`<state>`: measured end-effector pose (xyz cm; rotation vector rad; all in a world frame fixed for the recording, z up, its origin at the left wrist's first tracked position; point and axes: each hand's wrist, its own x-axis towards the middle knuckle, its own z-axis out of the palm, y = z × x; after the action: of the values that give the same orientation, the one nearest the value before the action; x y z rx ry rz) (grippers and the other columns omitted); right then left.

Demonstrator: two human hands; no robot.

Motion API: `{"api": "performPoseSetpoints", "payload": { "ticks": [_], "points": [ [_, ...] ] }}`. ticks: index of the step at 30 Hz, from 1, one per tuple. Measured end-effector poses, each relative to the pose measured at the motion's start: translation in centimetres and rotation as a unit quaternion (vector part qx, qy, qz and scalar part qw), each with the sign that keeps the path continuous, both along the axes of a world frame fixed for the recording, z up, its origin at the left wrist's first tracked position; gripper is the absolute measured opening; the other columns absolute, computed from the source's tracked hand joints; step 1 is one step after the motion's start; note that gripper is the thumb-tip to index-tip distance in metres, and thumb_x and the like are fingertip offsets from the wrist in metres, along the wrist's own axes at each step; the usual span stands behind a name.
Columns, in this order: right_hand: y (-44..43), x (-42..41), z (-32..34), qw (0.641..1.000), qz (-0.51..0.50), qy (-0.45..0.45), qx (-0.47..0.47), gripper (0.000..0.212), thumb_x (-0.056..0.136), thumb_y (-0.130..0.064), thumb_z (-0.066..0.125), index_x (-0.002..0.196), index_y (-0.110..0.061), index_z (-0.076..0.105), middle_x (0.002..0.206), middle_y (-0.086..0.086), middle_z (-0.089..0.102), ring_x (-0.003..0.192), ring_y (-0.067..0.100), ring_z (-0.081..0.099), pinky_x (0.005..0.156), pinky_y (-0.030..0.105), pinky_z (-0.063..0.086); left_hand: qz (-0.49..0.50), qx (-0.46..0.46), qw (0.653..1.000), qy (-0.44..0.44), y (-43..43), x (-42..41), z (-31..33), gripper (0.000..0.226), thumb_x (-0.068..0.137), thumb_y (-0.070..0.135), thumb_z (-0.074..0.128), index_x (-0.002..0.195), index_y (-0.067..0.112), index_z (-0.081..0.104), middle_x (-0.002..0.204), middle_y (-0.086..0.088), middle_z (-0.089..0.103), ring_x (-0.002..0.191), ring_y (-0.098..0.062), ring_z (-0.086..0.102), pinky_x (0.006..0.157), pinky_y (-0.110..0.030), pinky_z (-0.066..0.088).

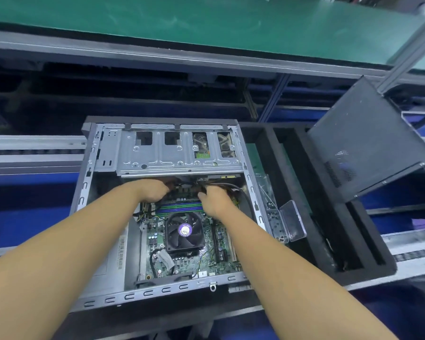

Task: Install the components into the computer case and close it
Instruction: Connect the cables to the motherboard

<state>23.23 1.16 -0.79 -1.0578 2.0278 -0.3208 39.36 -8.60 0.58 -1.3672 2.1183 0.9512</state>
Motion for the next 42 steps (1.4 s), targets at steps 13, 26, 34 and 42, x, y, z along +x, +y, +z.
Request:
{"api": "performPoseSetpoints", "payload": {
  "ticks": [13, 26, 34, 42],
  "points": [
    [5.4, -1.2, 4.6, 0.993, 0.111, 0.033, 0.019, 0.039, 0.099, 0.004, 0.048, 0.134, -0.005, 0.061, 0.126, 0.017, 0.067, 0.100, 0.025, 0.060, 0.093, 0.040, 0.051, -0.179, -0.058, 0.982, -0.011, 3.0, 1.8, 4.0, 0.044, 0.103, 0.034, 0.036, 0.147, 0.029, 0.042, 0.156, 0.000, 0.036, 0.139, -0.022, 0.038, 0.112, -0.037, 0.030],
    [8.1, 0.5, 2.9, 0.981, 0.161, 0.107, 0.022, 0.046, 0.094, 0.011, 0.040, 0.129, -0.014, 0.052, 0.110, 0.012, 0.065, 0.091, 0.029, 0.062, 0.083, 0.046, 0.057, -0.150, -0.264, 0.952, 0.043, 6.2, 4.7, 2.7, 0.028, 0.090, 0.040, 0.040, 0.106, 0.043, 0.063, 0.110, 0.016, 0.066, 0.090, -0.013, 0.063, 0.068, -0.030, 0.049],
    [8.4, 0.9, 2.4, 0.972, 0.204, 0.090, 0.076, 0.042, 0.096, 0.005, 0.044, 0.128, -0.018, 0.058, 0.120, 0.011, 0.063, 0.092, 0.027, 0.058, 0.083, 0.038, 0.054, -0.239, -0.158, 0.958, -0.028, 5.3, 4.1, 2.8, 0.085, 0.061, 0.086, 0.055, 0.136, 0.048, 0.042, 0.133, 0.020, 0.053, 0.121, -0.011, 0.053, 0.090, -0.040, 0.049],
    [8.8, 0.9, 2.0, 0.953, 0.257, 0.073, 0.143, 0.050, 0.095, 0.009, 0.052, 0.143, 0.003, 0.045, 0.132, 0.020, 0.060, 0.107, 0.030, 0.064, 0.090, 0.040, 0.056, -0.213, -0.148, 0.964, -0.058, 4.8, 3.6, 1.9, 0.097, 0.043, 0.098, 0.045, 0.128, 0.051, 0.044, 0.121, 0.011, 0.061, 0.108, -0.018, 0.060, 0.082, -0.035, 0.048]
  ]
}}
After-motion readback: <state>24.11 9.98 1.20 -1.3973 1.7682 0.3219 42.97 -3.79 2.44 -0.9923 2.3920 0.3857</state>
